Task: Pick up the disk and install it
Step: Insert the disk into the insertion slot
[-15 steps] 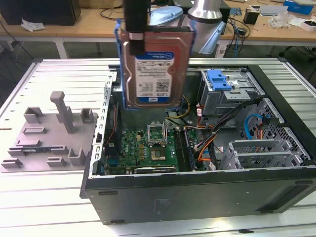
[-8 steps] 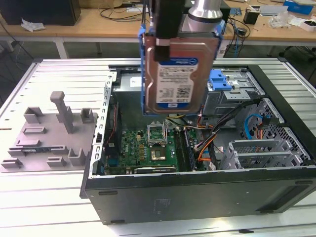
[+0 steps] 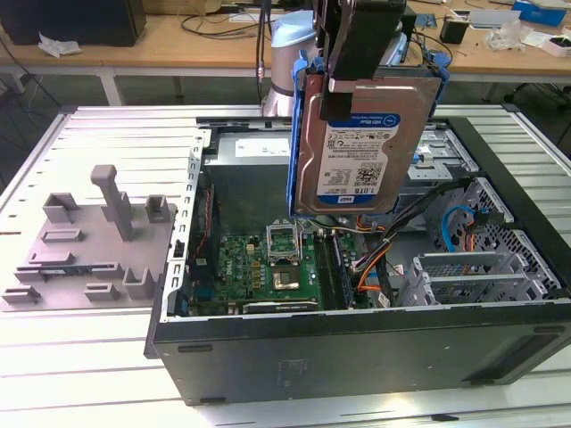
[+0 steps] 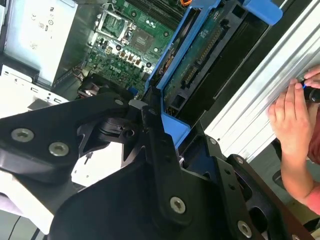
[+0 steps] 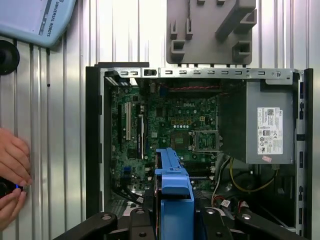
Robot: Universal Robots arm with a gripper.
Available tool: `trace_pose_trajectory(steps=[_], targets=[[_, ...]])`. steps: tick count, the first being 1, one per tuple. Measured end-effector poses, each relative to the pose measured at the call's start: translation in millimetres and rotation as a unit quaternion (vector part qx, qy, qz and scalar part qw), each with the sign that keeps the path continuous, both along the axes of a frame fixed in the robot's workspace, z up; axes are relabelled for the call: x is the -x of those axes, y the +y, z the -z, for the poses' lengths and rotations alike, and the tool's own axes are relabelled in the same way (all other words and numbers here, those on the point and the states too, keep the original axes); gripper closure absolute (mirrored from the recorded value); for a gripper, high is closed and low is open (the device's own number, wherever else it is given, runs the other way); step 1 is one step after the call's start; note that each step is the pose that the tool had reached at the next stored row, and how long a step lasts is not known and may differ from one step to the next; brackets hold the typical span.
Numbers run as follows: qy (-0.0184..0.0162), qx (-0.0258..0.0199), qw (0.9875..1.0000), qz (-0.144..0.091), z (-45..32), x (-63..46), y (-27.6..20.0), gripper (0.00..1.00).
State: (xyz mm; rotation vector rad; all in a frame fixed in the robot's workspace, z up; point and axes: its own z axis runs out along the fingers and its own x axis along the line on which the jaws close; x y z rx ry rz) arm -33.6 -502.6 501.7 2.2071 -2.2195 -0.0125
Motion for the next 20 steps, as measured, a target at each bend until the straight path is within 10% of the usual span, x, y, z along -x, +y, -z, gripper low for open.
trace_pose_trajectory(steps=[12, 20], targets=[[0.0000, -0.0001, 1.0000, 0.000, 0.0, -3.2, -0.7, 0.63], [0.0000, -0.0078, 1.0000, 0.000, 0.0, -5.0, -9.5, 0.63]])
